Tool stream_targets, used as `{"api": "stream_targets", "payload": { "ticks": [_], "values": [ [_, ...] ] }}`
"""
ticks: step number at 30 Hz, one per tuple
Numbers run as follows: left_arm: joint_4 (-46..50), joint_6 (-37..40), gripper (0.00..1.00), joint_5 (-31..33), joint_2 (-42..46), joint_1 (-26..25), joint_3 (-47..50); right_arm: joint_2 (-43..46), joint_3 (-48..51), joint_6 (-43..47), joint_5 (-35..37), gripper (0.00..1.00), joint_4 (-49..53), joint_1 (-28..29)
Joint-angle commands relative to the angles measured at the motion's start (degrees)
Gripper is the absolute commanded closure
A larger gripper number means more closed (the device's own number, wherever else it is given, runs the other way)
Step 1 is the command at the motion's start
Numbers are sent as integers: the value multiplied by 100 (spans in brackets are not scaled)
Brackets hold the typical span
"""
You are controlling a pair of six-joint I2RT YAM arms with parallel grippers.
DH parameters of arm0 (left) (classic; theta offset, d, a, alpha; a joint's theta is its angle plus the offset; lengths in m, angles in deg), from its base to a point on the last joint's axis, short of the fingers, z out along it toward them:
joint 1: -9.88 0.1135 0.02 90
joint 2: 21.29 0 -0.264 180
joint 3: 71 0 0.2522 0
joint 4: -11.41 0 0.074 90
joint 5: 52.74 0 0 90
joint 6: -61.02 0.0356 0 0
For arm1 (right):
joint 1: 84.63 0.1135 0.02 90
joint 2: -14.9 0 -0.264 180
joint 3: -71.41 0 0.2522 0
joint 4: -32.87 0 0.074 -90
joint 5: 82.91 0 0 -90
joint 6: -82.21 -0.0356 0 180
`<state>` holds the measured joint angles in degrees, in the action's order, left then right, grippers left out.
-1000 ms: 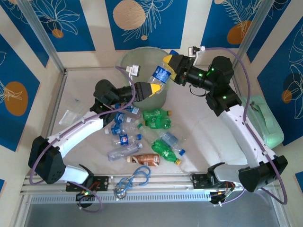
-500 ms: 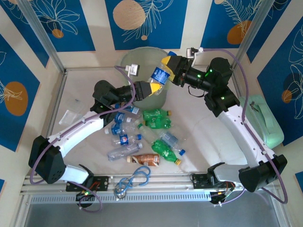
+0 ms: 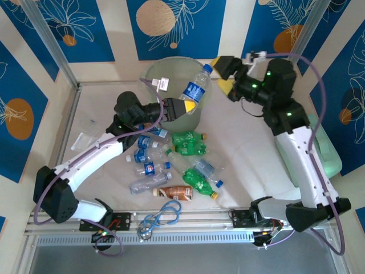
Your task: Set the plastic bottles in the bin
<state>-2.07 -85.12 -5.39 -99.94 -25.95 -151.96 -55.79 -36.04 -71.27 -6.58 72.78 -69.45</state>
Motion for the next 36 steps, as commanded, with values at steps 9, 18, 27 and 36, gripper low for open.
{"api": "stream_targets", "payload": {
  "ticks": [9, 18, 27, 36],
  "values": [
    [5233, 2713, 50, 3164, -630, 547, -2719, 721, 1020, 878, 1076, 1, 2823, -586],
    [6986, 4074, 49, 4095, -2550, 630, -5172, 965, 2296, 935, 1227, 1, 3173, -540],
    [7575, 4126, 40, 4232, -3394, 622, -5875, 681, 2859, 984, 1233, 0, 3105, -519],
    [7439, 4060, 22, 4031, -3348, 604, -5878, -18, 2813, 1388, 1546, 2, 3169, 184]
  ]
}}
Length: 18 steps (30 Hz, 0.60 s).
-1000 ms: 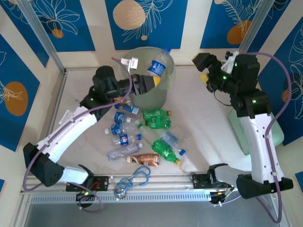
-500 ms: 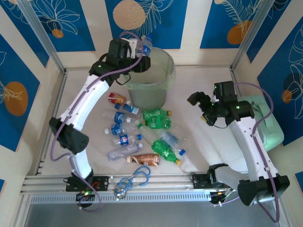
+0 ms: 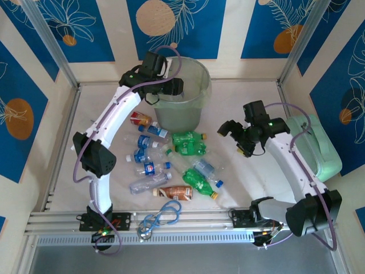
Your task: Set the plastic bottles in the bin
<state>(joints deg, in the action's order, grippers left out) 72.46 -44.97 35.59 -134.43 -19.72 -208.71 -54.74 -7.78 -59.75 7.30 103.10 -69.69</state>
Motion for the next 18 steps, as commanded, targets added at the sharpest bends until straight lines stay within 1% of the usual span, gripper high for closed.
{"api": "stream_targets", "payload": {
  "ticks": [1, 5, 7, 9, 11, 13, 18],
  "values": [
    [-42, 28, 22, -83, 123, -19, -214, -198, -31, 284, 145, 2, 101, 313],
    [-79, -13, 20, -132, 250, -28, -246, -312, 83, 478, -195, 4, -380, 602],
    [-92, -59, 21, -151, 404, -36, -223, -311, 215, 580, -436, 6, -668, 591],
    [-196, -103, 22, -205, 656, -39, -64, -350, 286, 689, -502, 7, -763, 548],
    [-509, -216, 22, -266, 1075, -45, 382, -443, 350, 802, -453, 7, -742, 519],
    [-953, -425, 22, -399, 1619, -43, 1032, -615, 377, 925, -258, 7, -552, 523],
    [-2286, -1081, 23, -1125, 2982, -45, 2999, -1001, 468, 1082, 225, 6, -249, 675]
  ]
}}
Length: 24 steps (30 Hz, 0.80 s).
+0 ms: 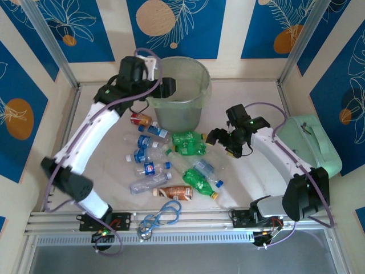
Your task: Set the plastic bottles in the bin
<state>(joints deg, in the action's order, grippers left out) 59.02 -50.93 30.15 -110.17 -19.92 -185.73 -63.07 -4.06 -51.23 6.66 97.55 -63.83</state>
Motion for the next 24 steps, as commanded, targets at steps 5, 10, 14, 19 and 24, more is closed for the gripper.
{"api": "stream_targets", "payload": {
  "ticks": [5, 10, 14, 19, 24],
  "values": [
    [-1491, -946, 23, -783, 1491, -23, 2017, -582, 90, 313, 651, 3, 419, 368],
    [-1619, -1163, 23, -765, 1935, -9, 2665, -1036, -74, 380, 897, 1, 523, 634],
    [-1622, -1201, 24, -783, 2002, -6, 2773, -1294, -109, 304, 957, 1, 586, 697],
    [-1648, -1212, 24, -796, 1948, 1, 2732, -1395, 3, 224, 1044, 3, 567, 640],
    [-1641, -1196, 24, -800, 1885, 5, 2683, -1347, 183, 101, 1092, 7, 608, 375]
  ]
}}
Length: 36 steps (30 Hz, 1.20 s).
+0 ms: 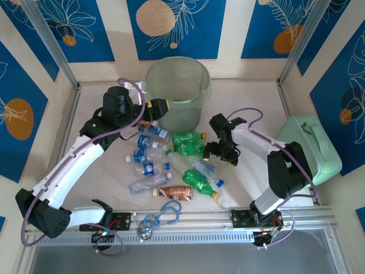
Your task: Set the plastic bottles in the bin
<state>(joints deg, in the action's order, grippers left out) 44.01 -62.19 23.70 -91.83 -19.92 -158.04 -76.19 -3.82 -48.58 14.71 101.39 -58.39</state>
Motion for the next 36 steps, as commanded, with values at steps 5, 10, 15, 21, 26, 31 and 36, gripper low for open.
{"api": "stream_targets", "payload": {
  "ticks": [5, 10, 15, 21, 26, 31, 36],
  "values": [
    [-188, -110, 24, -166, -9, 10, -89, 179, 301, -279, 363, 9, 333, -547],
    [-214, -128, 24, -173, -46, 9, -86, 367, 305, -286, 336, 9, 449, -774],
    [-230, -126, 25, -164, -77, 9, -73, 523, -1, -111, 462, 2, 513, -709],
    [-234, -135, 25, -182, -68, 19, -83, -47, -751, 543, 777, 1, 711, -687],
    [-219, -125, 25, -159, -38, 29, -62, -585, -1217, 915, 932, 1, 760, -567],
    [-236, -158, 25, -177, -14, 27, -33, -997, -1486, 1209, 821, 1, 656, -502],
    [-223, -153, 24, -182, 4, 27, -29, -1315, -1652, 1346, 859, 1, 597, -427]
  ]
}}
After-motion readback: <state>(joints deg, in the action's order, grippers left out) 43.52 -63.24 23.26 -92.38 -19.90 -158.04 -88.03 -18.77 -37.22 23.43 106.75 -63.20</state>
